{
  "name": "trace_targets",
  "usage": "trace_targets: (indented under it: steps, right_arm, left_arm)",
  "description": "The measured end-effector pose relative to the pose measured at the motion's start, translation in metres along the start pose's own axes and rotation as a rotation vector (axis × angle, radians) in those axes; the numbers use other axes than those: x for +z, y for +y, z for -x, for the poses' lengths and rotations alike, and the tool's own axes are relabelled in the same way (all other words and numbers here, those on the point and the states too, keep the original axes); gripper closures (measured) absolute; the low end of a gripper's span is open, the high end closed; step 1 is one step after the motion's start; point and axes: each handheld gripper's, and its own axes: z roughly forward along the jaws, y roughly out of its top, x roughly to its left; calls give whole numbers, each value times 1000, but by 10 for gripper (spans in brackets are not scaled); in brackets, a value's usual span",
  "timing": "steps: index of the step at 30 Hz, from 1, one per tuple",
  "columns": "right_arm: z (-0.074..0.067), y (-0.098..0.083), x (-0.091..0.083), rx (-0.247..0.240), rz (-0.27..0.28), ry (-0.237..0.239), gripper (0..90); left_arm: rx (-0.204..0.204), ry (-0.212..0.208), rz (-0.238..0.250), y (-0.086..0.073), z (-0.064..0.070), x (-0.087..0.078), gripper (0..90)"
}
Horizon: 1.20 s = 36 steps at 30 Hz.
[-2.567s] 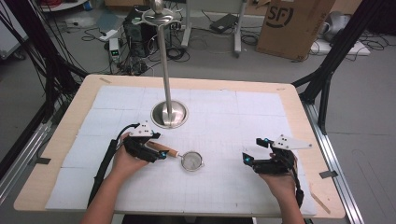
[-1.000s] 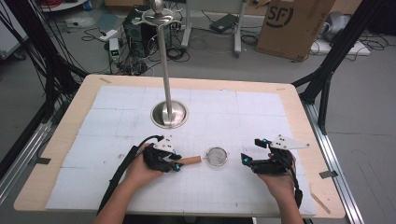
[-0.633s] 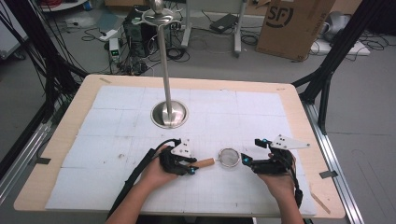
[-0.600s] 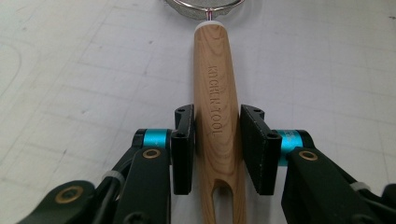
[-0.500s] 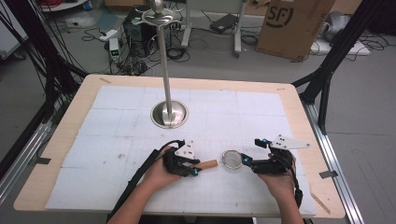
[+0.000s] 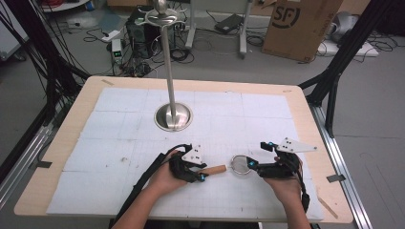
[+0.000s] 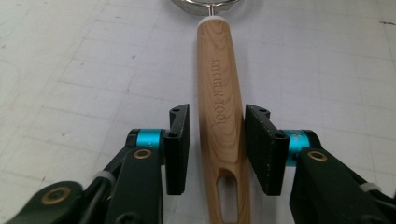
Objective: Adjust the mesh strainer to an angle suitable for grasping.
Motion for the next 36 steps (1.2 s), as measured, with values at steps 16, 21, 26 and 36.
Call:
trace_targets:
  steps: [16,21,26,36]
  right_arm:
    - [0,0,1,8,-2,2,140]
    - [0,-1,2,12,-9,3,140]
    - [0,-2,4,11,-14,3,140]
    - [1,-2,4,12,-16,4,140]
  left_arm:
    - [-149,188,-3,-25,-30,-25,536]
    - [-185,223,17,-26,-35,-22,524]
    - [-195,240,23,-27,-36,-22,514]
    - [-233,262,58,-43,-27,-54,458]
